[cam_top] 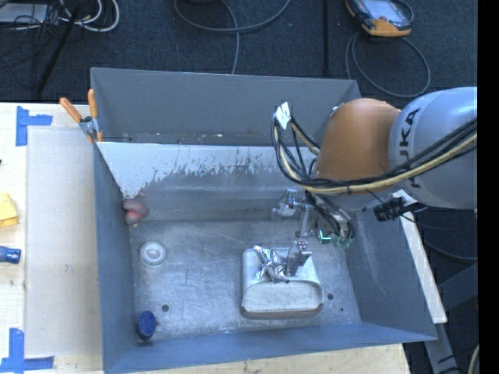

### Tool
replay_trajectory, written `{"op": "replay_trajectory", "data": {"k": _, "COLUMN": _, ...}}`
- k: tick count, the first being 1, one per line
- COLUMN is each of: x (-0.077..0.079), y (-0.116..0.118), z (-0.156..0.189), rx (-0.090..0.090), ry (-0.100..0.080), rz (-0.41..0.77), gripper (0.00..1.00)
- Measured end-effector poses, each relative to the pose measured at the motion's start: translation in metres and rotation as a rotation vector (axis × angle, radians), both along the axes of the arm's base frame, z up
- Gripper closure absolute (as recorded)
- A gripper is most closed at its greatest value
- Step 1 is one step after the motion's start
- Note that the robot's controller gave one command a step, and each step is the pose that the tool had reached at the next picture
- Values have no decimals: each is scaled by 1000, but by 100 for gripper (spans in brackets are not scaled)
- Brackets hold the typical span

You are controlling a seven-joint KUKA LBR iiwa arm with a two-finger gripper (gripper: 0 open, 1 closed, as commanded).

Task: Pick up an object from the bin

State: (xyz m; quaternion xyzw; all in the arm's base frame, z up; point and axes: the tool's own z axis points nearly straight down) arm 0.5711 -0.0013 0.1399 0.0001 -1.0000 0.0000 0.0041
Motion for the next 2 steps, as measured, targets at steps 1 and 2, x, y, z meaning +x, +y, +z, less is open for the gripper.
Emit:
{"op": "replay_trajectory", "data": {"k": 1, "x": -6, "y": -9, "z": -41, "rx": 7, "ry": -16, "rz": 130, "gripper": 0}}
{"op": "replay_trajectory", "data": {"k": 2, "x": -10, "y": -4, "z": -44, "rx": 7, "ry": -22, "rz": 250, "gripper": 0}}
